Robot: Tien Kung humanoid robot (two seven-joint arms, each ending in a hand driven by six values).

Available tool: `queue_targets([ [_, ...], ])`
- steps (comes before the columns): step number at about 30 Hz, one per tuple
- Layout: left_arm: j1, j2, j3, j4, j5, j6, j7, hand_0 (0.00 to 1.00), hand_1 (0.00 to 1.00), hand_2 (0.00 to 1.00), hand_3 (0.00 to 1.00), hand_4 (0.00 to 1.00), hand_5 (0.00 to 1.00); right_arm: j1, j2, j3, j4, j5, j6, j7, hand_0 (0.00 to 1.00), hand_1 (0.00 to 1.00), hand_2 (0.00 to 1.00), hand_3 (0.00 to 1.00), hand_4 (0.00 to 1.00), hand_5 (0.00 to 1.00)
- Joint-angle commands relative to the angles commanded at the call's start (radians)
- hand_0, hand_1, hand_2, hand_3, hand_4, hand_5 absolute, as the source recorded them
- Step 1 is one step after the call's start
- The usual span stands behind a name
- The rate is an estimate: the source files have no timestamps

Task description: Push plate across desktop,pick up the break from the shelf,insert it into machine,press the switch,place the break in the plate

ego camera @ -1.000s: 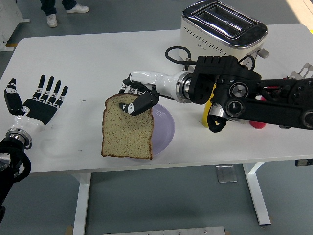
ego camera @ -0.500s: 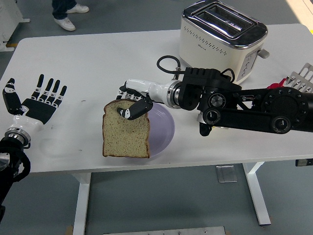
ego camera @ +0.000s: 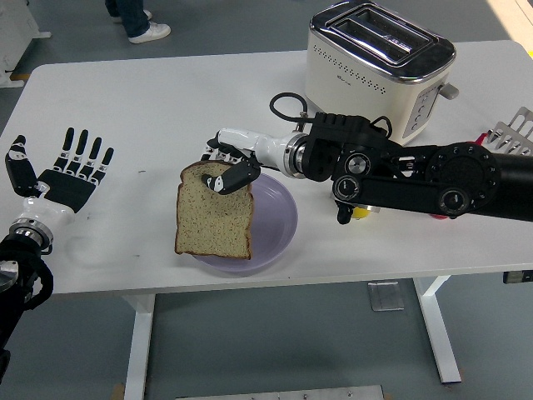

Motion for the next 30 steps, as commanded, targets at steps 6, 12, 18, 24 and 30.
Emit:
queue_targets([
  [6, -0.001, 0.000, 0.003, 0.002, -0.001, 0.001, -0.002, 0.790, 0.752, 0.708, 0.710, 0.770, 0.998, -0.008, 0.006, -0.018, -0.023, 0.007, -0.005, 0.018, 0.291, 0.399, 0.394, 0.380, 0.388, 0.002],
  [12, -0.001, -0.001, 0.004, 0.004, 0.000, 0.000, -0.002, 0.789, 0.752, 0.708, 0.710, 0.769, 0.998, -0.016, 0.010, -0.028, -0.037, 0.008, -0.011, 0.020, 0.291, 0.401, 0.402, 0.384, 0.384, 0.002],
  [18, -0.002, -0.001, 0.007, 0.003, 0.002, 0.001, -0.002, 0.789, 0.752, 0.708, 0.710, 0.769, 0.998, -0.021, 0.011, -0.030, -0.038, 0.013, -0.009, 0.019, 0.291, 0.403, 0.410, 0.389, 0.369, 0.002],
  [24, -0.004, -0.001, 0.008, 0.003, 0.003, 0.002, -0.003, 0.788, 0.751, 0.708, 0.710, 0.769, 0.998, -0.022, 0.011, -0.029, -0.042, 0.017, 0.007, 0.014, 0.283, 0.415, 0.442, 0.422, 0.352, 0.002],
  [30, -0.006, -0.001, 0.007, 0.007, 0.006, 0.003, -0.004, 0.787, 0.751, 0.708, 0.710, 0.769, 0.998, -0.022, 0.009, -0.029, -0.056, 0.010, 0.035, 0.008, 0.248, 0.422, 0.467, 0.464, 0.360, 0.002],
])
